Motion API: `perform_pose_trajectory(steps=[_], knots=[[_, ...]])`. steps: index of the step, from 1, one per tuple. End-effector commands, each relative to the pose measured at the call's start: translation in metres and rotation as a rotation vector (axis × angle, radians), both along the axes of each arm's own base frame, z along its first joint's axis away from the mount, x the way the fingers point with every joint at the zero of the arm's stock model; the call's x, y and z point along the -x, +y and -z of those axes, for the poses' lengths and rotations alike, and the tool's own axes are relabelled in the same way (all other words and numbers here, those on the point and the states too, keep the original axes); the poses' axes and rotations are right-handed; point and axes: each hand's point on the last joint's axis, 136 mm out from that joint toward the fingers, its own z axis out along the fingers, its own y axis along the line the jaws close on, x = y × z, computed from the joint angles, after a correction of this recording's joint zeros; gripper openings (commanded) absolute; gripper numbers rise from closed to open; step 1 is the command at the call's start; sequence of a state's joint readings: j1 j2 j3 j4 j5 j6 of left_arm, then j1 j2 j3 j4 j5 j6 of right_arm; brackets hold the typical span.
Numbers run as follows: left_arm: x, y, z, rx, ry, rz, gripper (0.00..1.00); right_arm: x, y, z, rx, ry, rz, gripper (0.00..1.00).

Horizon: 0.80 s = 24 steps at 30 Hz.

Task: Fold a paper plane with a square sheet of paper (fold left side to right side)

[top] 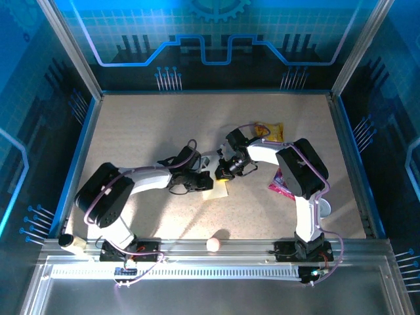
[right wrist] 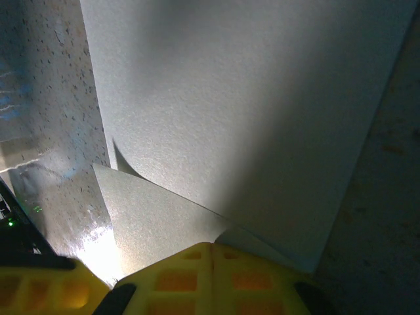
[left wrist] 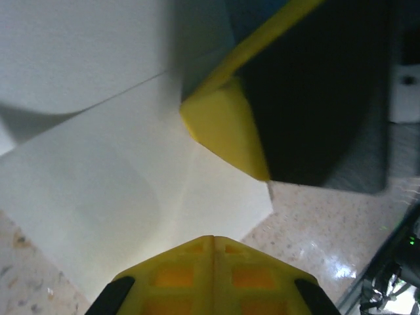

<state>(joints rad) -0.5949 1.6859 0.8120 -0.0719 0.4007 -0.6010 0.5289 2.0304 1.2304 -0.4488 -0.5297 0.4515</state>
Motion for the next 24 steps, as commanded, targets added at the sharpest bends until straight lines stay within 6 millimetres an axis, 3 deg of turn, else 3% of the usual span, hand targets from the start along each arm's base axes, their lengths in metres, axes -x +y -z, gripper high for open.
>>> perform_pose_trajectory(steps=[1,10,16,24], knots=[[-0.010,-0.009,0.000,0.014,-0.009,0.024,0.00,0.015,-0.040,0.055,0.222,0.069,0.037,0.00],[-0.016,-0.009,0.020,-0.021,0.010,0.011,0.00,0.018,-0.041,0.057,0.226,0.075,0.042,0.00],[0.004,0.000,0.036,-0.049,0.058,0.019,0.00,0.021,-0.043,0.058,0.236,0.082,0.040,0.00],[0.030,0.012,0.031,-0.047,0.068,0.020,0.00,0.019,-0.046,0.059,0.243,0.082,0.044,0.00]])
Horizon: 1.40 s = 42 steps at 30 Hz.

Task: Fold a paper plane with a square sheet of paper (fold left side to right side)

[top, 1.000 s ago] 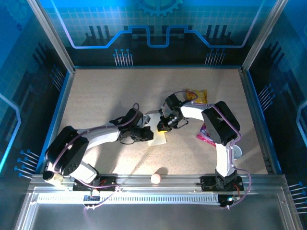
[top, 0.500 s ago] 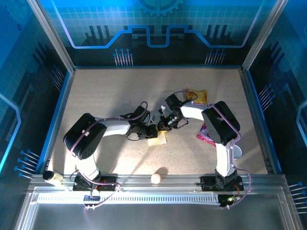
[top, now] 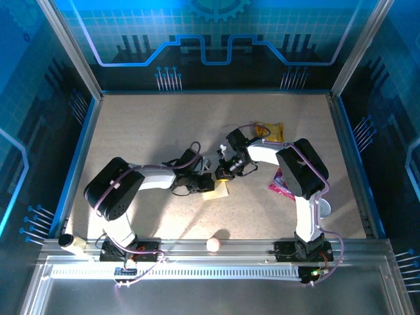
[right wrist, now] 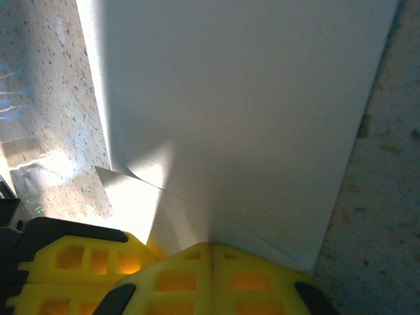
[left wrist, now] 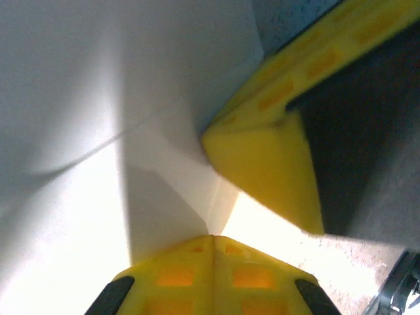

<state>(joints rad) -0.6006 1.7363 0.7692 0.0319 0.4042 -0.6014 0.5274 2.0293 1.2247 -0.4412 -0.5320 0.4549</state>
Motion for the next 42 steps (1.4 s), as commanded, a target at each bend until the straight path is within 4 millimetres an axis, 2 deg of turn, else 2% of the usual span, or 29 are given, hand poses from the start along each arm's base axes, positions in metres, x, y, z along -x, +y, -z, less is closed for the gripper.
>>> perform_pose_trajectory(steps=[1,7,11,13,17,19,23,28,34,39,42], knots=[[0.031,0.016,0.011,-0.055,0.076,0.011,0.00,0.019,-0.045,0.058,0.245,0.083,0.039,0.00],[0.044,0.024,0.001,-0.038,0.044,0.026,0.02,0.013,-0.039,0.050,0.206,0.062,0.036,0.00],[0.041,0.031,-0.013,-0.060,-0.026,0.050,0.07,0.001,-0.019,0.025,0.089,0.009,0.041,0.00],[0.034,0.034,-0.023,-0.052,-0.066,0.035,0.13,-0.007,-0.009,0.008,0.039,-0.034,0.040,0.00],[0.014,0.042,-0.043,-0.016,-0.152,-0.033,0.38,-0.023,0.005,-0.033,-0.063,-0.138,0.045,0.18],[0.004,0.048,-0.049,-0.007,-0.185,-0.068,0.49,-0.028,0.003,-0.051,-0.076,-0.195,0.054,0.27],[-0.015,0.058,-0.053,0.006,-0.214,-0.121,0.57,-0.037,-0.013,-0.077,-0.081,-0.298,0.099,0.50],[-0.035,0.050,-0.053,0.035,-0.212,-0.102,0.58,-0.035,-0.037,-0.093,-0.104,-0.345,0.152,0.67],[-0.054,0.038,-0.039,0.020,-0.189,-0.064,0.56,-0.025,-0.053,-0.094,-0.117,-0.341,0.189,0.76],[-0.064,0.023,-0.034,0.068,-0.168,-0.034,0.41,-0.017,-0.060,-0.091,-0.110,-0.329,0.200,0.78],[-0.064,0.022,-0.028,0.064,-0.151,-0.027,0.31,-0.015,-0.060,-0.089,-0.116,-0.320,0.196,0.78]])
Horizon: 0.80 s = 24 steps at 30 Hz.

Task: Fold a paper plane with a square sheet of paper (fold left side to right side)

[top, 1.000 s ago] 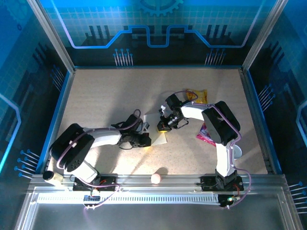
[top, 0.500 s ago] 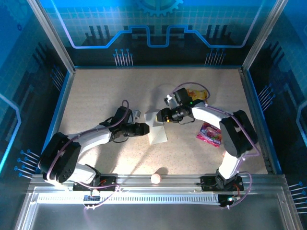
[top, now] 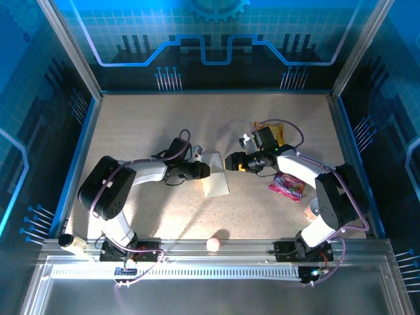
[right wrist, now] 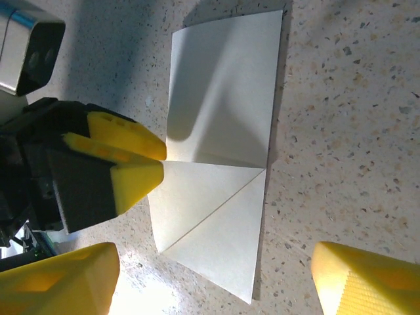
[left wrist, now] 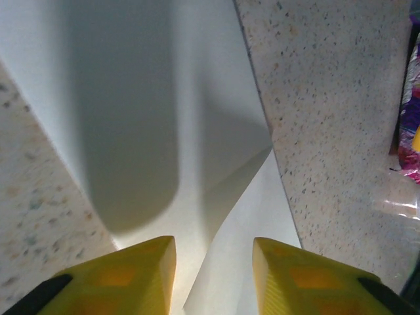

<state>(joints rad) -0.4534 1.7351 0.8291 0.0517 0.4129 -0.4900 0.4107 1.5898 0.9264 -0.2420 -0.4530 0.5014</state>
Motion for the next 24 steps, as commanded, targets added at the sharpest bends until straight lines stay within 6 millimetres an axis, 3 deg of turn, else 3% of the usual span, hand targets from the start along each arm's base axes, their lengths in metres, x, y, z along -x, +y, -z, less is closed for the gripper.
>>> perform_pose_trajectory(steps=[1,10,17,24], knots=[[-0.004,-0.007,-0.005,0.032,-0.012,0.038,0.28,-0.001,-0.003,-0.008,-0.029,-0.014,0.007,0.78],[0.013,0.002,-0.030,0.054,-0.062,0.028,0.00,-0.006,0.015,-0.004,-0.135,0.037,-0.003,0.77],[0.020,0.008,-0.051,0.111,-0.127,-0.023,0.00,-0.013,0.037,-0.004,-0.228,0.077,-0.021,0.76],[0.024,0.011,-0.051,0.124,-0.133,-0.043,0.00,-0.016,0.060,0.006,-0.288,0.131,-0.046,0.77]])
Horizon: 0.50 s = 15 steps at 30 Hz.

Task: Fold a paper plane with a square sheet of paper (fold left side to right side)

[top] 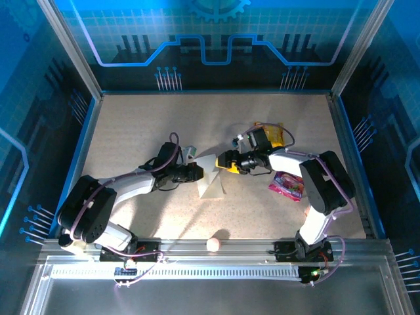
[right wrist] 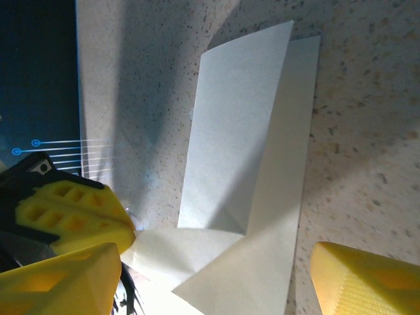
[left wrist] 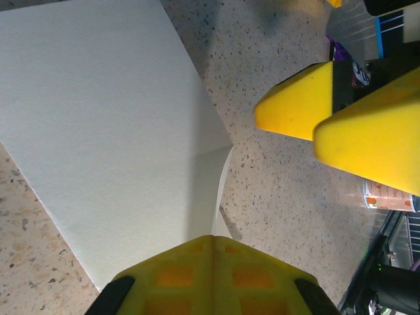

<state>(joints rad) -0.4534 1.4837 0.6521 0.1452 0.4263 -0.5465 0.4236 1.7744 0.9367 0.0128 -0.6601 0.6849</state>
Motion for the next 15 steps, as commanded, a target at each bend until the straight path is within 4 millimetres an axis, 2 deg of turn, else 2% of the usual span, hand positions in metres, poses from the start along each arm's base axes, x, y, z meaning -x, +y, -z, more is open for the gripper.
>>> perform_pose_trajectory(steps=[1,6,13,15], knots=[[-0.002,0.001,-0.008,0.025,-0.026,-0.015,0.00,-0.005,0.022,-0.009,-0.071,-0.002,-0.029,0.77],[0.000,0.002,-0.009,0.026,-0.028,-0.018,0.00,-0.005,0.037,-0.002,-0.084,0.016,-0.052,0.77],[0.004,0.007,0.003,0.004,-0.006,-0.037,0.00,-0.002,0.052,0.003,-0.107,0.047,-0.075,0.74],[0.004,0.010,0.012,-0.017,0.012,-0.052,0.13,-0.001,0.053,0.002,-0.112,0.048,-0.080,0.72]])
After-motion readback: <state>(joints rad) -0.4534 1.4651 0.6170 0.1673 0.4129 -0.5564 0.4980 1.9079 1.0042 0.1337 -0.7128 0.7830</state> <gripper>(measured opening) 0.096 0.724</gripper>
